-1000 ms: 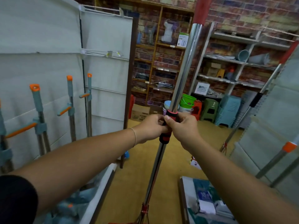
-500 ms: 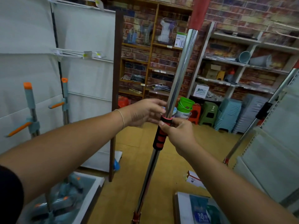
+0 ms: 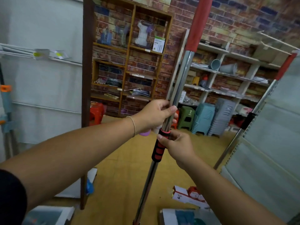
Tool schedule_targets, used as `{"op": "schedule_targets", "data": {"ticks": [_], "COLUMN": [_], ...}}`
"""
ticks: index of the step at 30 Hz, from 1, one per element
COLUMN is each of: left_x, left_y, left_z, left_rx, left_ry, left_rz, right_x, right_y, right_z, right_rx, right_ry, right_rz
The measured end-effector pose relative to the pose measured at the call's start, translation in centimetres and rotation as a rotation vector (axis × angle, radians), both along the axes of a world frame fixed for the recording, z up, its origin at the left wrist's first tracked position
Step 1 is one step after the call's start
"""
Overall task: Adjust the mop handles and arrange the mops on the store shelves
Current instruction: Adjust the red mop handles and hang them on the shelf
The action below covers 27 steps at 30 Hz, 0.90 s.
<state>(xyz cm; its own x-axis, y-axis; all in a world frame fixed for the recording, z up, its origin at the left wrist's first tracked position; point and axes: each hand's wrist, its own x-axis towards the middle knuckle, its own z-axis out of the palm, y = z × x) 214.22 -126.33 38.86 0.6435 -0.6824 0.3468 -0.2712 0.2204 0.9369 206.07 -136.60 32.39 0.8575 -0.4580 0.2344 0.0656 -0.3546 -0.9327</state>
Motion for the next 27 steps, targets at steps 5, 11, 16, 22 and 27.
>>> {"op": "schedule_targets", "data": {"ticks": [5, 11, 16, 22, 27], "left_x": [5.5, 10.7, 14.0, 16.0, 17.8], "left_y": [-2.7, -5.6, -7.8, -10.2, -11.8], "left_z": [-0.1, 0.2, 0.2, -0.1, -0.7], "left_rx": [0.03, 0.077, 0.122, 0.155, 0.215], "left_ry": [-0.003, -0.024, -0.092, -0.16, -0.217], "left_rz": [-0.124, -0.232, -0.259, -0.309, -0.281], "right_x": [3.8, 6.9, 8.2, 9.8, 13.1], "right_y": [-2.8, -4.9, -6.4, -8.1, -9.7], "right_z": [0.8, 3.6, 7.0, 11.1, 12.8], "right_rx": [-0.061, -0.023, 0.023, -0.022, -0.106], "right_ry": [0.147, 0.31, 0.241, 0.112, -0.014], "right_rz": [-0.029, -0.083, -0.233, -0.382, -0.428]}}
